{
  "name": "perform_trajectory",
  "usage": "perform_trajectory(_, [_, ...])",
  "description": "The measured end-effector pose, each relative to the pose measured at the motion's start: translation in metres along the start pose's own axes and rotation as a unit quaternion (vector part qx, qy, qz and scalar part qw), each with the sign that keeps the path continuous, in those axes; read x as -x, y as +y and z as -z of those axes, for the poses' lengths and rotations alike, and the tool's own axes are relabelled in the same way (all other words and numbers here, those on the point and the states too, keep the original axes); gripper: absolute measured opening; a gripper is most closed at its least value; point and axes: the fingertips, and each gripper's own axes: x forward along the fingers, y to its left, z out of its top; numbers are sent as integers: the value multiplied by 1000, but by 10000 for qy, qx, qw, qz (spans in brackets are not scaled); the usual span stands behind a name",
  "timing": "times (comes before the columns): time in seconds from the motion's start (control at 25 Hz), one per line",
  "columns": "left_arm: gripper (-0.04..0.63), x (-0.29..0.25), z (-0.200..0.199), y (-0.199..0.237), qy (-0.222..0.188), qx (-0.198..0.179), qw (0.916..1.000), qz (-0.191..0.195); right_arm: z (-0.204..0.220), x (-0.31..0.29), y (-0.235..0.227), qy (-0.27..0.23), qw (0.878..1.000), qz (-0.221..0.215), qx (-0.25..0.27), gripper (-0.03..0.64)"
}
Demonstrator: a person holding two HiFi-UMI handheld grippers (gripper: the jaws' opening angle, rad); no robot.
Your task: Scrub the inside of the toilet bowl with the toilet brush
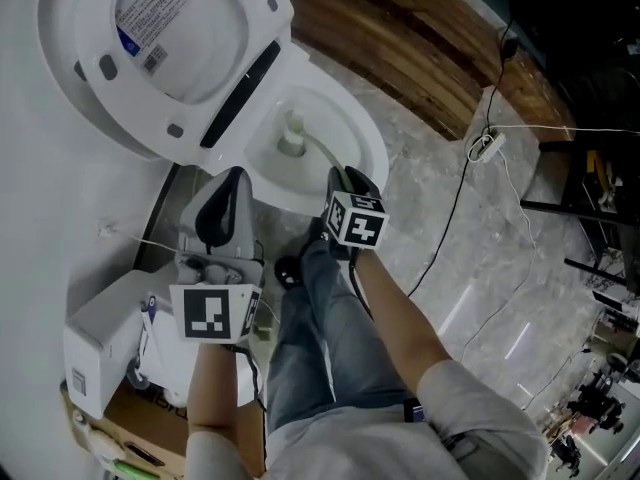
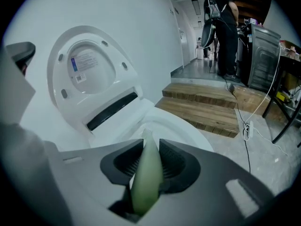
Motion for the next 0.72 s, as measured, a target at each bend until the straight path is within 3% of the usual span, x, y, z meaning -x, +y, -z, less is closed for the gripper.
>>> perform_trajectory(0.32, [5, -7, 17, 10, 67, 24, 9999, -123, 16, -44, -3, 296, 9995, 95, -36, 103])
perform_trajectory(0.72, [5, -9, 24, 24, 2, 91, 9997, -242, 19, -77, 6, 369, 9973, 196, -597, 103])
